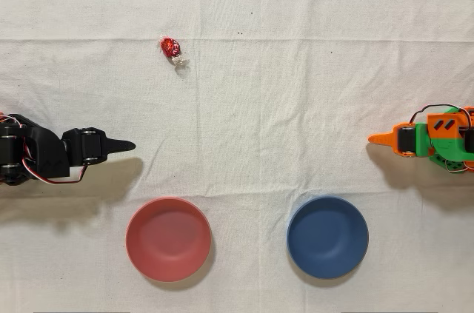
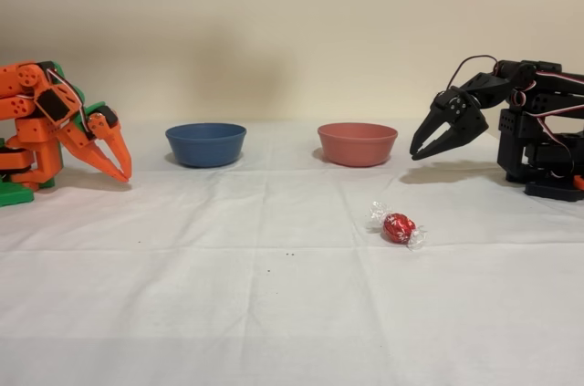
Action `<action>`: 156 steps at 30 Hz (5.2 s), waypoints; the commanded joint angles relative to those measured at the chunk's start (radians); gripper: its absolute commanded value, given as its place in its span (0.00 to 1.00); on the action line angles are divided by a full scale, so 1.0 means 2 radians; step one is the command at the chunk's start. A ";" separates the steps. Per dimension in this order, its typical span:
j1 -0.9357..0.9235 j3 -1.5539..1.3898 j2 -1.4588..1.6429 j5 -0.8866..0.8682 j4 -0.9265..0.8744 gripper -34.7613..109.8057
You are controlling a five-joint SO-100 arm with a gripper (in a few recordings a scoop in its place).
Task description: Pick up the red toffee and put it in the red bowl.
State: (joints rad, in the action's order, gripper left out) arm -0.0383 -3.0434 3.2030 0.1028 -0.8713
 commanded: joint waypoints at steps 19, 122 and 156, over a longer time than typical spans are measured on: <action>-0.006 -0.010 0.007 0.003 -0.003 0.25; 0.099 0.522 -0.349 0.018 -0.133 0.24; 0.323 0.739 -0.656 0.063 -0.136 0.24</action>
State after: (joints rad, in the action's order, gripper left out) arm 0.5737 -1.6214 1.8914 0.2224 -1.1612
